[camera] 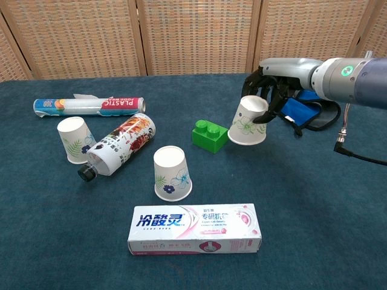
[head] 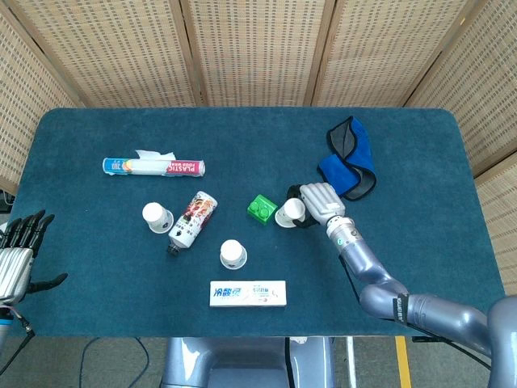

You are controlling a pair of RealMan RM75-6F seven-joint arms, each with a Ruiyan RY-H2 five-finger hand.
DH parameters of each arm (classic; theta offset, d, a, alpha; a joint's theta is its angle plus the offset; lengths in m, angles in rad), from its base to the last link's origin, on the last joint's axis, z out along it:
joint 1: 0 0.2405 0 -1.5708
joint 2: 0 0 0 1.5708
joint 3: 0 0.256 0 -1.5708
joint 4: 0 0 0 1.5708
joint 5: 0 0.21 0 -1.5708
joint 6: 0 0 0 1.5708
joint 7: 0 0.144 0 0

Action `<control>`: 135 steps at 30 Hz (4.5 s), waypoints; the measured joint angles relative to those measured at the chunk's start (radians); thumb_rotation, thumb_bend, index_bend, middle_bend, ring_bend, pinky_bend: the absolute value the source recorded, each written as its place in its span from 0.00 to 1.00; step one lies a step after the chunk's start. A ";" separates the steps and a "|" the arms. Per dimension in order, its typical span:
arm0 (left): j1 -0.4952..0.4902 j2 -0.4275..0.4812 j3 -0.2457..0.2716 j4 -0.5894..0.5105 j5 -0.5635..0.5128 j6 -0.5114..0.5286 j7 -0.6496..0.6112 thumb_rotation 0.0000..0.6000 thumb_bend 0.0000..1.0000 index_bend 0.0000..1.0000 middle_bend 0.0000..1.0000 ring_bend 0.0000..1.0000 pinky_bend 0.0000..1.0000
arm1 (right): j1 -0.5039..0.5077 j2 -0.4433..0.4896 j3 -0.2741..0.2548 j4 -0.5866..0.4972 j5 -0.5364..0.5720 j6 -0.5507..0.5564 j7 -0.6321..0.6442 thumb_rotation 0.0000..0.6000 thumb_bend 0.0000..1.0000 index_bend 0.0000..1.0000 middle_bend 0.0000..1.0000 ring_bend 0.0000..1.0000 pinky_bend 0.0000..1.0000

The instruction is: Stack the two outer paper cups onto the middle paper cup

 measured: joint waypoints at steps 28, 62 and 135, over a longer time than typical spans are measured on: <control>-0.009 -0.002 0.006 0.001 -0.016 -0.029 -0.006 1.00 0.00 0.00 0.00 0.00 0.00 | 0.123 0.045 -0.007 -0.311 -0.127 -0.012 -0.069 1.00 0.47 0.47 0.50 0.43 0.46; -0.023 0.004 0.001 0.016 -0.034 -0.053 -0.033 1.00 0.00 0.00 0.00 0.00 0.00 | 0.187 0.078 -0.067 -0.339 -0.024 0.088 -0.176 1.00 0.00 0.00 0.01 0.10 0.25; -0.606 -0.176 -0.164 0.123 -0.240 -0.588 0.089 1.00 0.25 0.53 0.45 0.50 0.57 | -0.735 0.253 -0.305 0.069 -0.723 0.906 0.336 1.00 0.00 0.05 0.05 0.03 0.07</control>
